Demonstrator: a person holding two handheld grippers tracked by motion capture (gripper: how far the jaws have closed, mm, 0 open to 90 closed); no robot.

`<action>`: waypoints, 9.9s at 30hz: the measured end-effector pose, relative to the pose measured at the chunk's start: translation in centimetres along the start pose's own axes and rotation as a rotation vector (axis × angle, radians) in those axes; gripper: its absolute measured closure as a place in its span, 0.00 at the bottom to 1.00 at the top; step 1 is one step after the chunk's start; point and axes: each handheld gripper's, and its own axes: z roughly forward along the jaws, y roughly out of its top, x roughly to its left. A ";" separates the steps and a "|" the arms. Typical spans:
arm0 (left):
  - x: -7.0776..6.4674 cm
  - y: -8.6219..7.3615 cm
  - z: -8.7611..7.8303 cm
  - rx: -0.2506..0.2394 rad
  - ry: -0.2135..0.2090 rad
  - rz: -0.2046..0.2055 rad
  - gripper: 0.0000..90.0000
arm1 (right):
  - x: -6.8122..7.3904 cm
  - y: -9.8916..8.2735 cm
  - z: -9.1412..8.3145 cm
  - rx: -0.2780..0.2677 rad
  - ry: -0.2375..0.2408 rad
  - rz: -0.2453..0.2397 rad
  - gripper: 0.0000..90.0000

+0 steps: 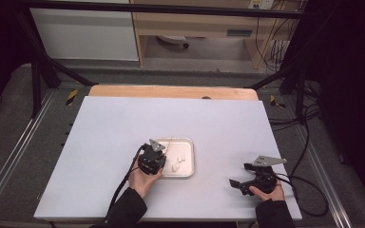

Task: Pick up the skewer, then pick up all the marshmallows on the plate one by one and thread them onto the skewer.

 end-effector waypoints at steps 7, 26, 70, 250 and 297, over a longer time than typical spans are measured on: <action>0.2 -0.3 -0.1 -0.016 0.011 -0.025 0.99 | 0.0 0.0 0.0 0.002 0.000 -0.001 0.01; 1.8 -0.6 -2.4 -0.070 -0.078 0.072 0.99 | 0.2 0.3 0.2 0.002 -0.006 -0.019 0.01; -1.5 3.0 -4.0 0.050 -0.323 0.375 0.99 | 6.4 5.2 2.5 0.120 -0.212 -0.507 0.02; 4.3 -4.1 -8.7 -0.136 -0.159 0.171 0.99 | 5.2 5.8 2.7 0.043 -0.166 -0.123 0.01; 5.4 -6.8 -8.9 -0.194 -0.181 0.112 0.99 | 9.3 11.1 14.2 0.089 -0.058 -0.097 0.48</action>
